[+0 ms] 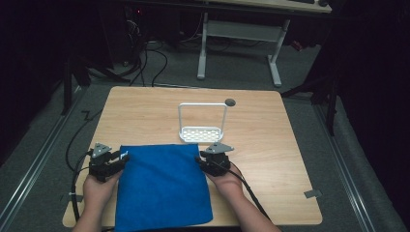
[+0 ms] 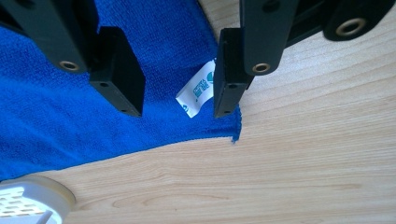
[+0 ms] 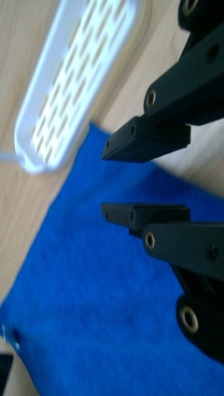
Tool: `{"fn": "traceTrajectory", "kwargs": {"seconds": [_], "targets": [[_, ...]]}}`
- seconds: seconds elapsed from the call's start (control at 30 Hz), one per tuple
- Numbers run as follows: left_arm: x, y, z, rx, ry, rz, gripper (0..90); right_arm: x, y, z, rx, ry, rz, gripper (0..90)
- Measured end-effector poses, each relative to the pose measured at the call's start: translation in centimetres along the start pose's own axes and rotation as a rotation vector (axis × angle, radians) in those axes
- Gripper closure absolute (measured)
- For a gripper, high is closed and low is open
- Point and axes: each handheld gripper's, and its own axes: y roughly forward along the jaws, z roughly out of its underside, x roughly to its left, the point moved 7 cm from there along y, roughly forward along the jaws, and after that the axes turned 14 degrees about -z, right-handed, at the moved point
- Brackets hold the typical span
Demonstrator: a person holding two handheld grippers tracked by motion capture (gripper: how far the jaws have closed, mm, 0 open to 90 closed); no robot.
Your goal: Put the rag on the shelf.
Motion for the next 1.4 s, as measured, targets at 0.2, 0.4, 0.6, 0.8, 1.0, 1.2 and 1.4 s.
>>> {"fn": "traceTrajectory", "kwargs": {"seconds": [0.2, 0.4, 0.6, 0.8, 1.0, 1.2, 1.4], "targets": [[0.1, 0.0, 0.1, -0.003, -0.006, 0.001, 54.3, 1.9, 0.8, 1.3, 0.063, -0.001, -0.054, 74.9], [0.1, 0.0, 0.0, -0.010, -0.004, 0.003, 53.7, 3.0, 0.4, 3.1, 0.126, -0.024, -0.054, 73.1], [-0.1, -0.3, -0.1, -0.016, 0.000, 0.016, 53.3, 3.3, -0.9, 4.5, 0.127, -0.039, -0.041, 72.8], [-0.6, -0.4, 0.0, -0.015, 0.011, 0.033, 52.7, 2.9, -2.9, 5.8, 0.126, -0.034, -0.029, 72.7], [-1.4, -0.6, -0.1, -0.015, 0.011, 0.058, 52.7, 2.0, -5.3, 7.3, 0.126, -0.011, -0.010, 72.6], [-3.1, -0.8, -0.1, -0.015, 0.075, 0.081, 52.3, 0.7, -7.6, 8.6, 0.116, 0.017, 0.028, 71.8], [-4.7, -1.0, -0.2, -0.014, 0.096, 0.111, 52.2, -0.5, -9.2, 9.5, 0.098, 0.051, 0.049, 70.4]]}}
